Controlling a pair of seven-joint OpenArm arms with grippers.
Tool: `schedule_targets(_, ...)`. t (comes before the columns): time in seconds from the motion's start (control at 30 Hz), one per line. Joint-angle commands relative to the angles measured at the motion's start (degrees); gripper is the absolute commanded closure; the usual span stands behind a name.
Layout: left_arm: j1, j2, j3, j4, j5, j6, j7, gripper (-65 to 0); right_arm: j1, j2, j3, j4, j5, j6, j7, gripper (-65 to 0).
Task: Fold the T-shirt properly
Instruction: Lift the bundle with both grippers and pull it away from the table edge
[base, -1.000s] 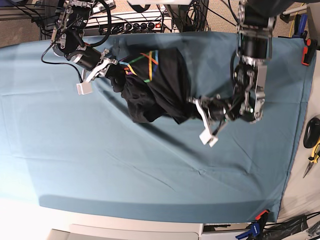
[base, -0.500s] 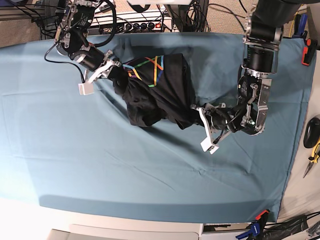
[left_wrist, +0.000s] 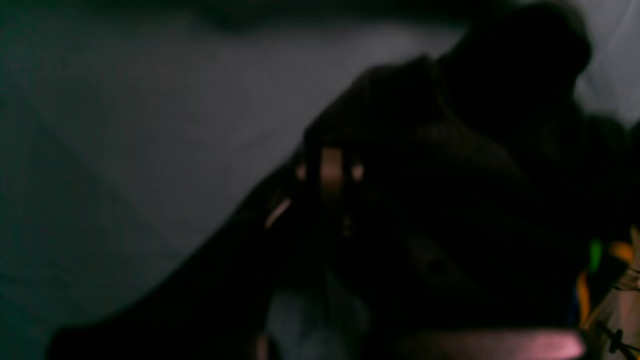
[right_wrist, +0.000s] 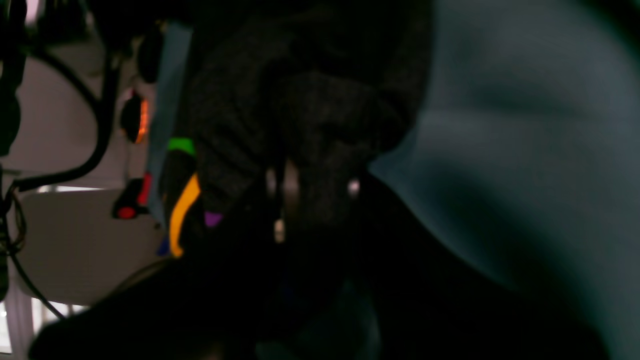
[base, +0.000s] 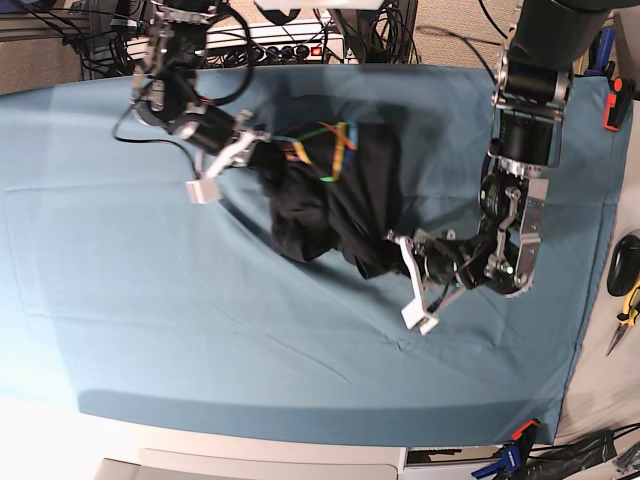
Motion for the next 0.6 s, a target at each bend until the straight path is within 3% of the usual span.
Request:
schedule_targets(0.0, -2.0, -0.4, -0.4, 0.9, -0.4, 0.0, -1.5, 0.0, -0.8, -2.1, -2.1, -0.6, 0.9, -1.0, -3.9, 0.0)
schedule_targets(0.23, -1.6, -0.8, -0.4, 0.9, 0.0, 0.0, -1.3, 0.0, -0.8, -2.1, -4.8, -0.6, -2.0, -1.0, -2.5, 0.0)
schedule_targets(0.57, -1.6, -2.8, -0.4, 0.9, 1.5, 0.1, -1.5, 0.0, -0.6, -0.7, 4.2, -0.6, -2.1, -1.0, -1.6, 0.0)
